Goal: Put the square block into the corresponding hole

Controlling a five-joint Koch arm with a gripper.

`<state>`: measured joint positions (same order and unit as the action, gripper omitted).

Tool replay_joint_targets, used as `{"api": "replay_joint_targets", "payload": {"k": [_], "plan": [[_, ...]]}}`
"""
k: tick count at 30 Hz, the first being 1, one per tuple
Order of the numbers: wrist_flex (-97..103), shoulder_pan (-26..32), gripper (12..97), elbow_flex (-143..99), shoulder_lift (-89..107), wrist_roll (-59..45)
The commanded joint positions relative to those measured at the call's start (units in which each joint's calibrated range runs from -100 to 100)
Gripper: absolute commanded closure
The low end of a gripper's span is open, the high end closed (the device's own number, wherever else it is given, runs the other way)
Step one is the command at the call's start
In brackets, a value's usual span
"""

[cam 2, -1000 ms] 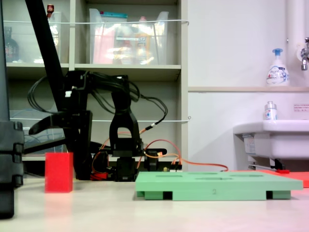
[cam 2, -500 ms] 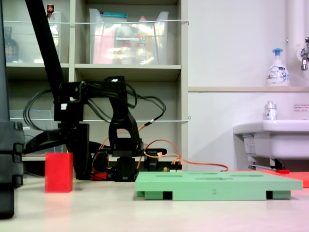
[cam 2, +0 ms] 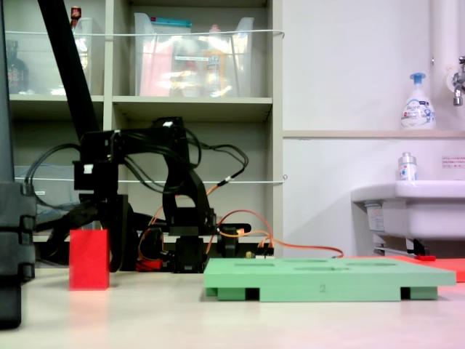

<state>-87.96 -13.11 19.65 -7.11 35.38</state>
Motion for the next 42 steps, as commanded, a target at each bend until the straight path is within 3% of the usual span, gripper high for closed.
{"api": "replay_joint_targets", "payload": {"k": [1, 10, 19, 26, 33, 42], "plan": [[-1.3, 0.0, 52.7, 0.8, 0.1, -0.5], [-2.6, 0.1, 62.4, 0.8, 0.1, -0.5], [-9.6, -0.2, 91.5, 1.3, 1.4, 1.4], [-12.0, -0.3, 92.1, 1.4, 7.1, 2.6], [-12.0, 0.2, 92.2, 1.4, 26.8, 4.1], [-12.0, 9.1, 91.9, 1.9, 45.1, 12.5]]}}
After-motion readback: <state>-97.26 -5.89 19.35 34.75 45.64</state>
